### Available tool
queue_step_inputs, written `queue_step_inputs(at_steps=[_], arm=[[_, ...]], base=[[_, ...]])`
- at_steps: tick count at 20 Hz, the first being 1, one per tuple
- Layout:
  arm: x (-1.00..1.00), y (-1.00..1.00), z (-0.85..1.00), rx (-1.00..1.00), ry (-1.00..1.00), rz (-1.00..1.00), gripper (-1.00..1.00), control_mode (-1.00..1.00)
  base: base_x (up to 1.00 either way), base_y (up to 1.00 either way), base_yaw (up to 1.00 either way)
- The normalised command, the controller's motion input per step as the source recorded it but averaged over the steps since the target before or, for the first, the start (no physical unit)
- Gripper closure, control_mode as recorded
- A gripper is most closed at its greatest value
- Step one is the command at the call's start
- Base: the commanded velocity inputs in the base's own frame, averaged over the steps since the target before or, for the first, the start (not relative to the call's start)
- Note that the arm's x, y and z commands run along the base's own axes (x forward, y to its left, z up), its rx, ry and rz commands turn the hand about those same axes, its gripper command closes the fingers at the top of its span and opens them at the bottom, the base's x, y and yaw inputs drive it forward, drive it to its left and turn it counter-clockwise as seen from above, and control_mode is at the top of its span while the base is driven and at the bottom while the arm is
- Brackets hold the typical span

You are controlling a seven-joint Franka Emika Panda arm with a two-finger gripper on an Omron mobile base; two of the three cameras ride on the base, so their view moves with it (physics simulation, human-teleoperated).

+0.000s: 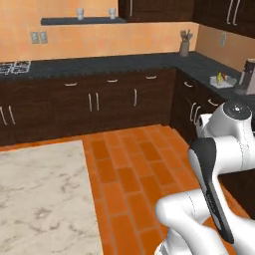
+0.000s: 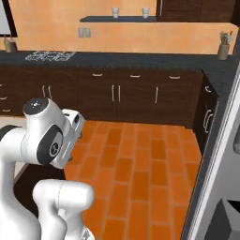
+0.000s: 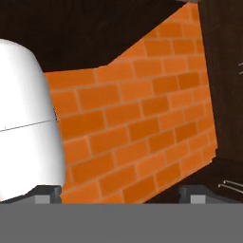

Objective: Take the meat container that has the fish and place it on the second highest rack of the freezer. Then take the vegetable container that has the carrot and cucumber and place it on the highest rack of the freezer.

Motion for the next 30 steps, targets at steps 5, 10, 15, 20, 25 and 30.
queue_step_inputs(at_steps=[5, 10, 15, 20, 25, 30], arm=[[0.00, 0.00, 0.00, 0.00, 0.00, 0.00, -1.00, 1.00], [0.00, 0.00, 0.00, 0.00, 0.00, 0.00, -1.00, 1.00], [0.00, 0.00, 0.00, 0.00, 0.00, 0.00, -1.00, 1.00], [0.00, 0.00, 0.00, 0.00, 0.00, 0.00, -1.00, 1.00], [0.00, 0.00, 0.00, 0.00, 0.00, 0.00, -1.00, 1.00], [0.00, 0.00, 0.00, 0.00, 0.00, 0.00, -1.00, 1.00]], base=[[1.00, 0.33, -0.25], [1.00, 0.15, -0.25], [1.00, -0.04, -0.33], [1.00, -0.19, -0.46], [1.00, -0.04, -0.49], [0.89, 0.04, -0.62]])
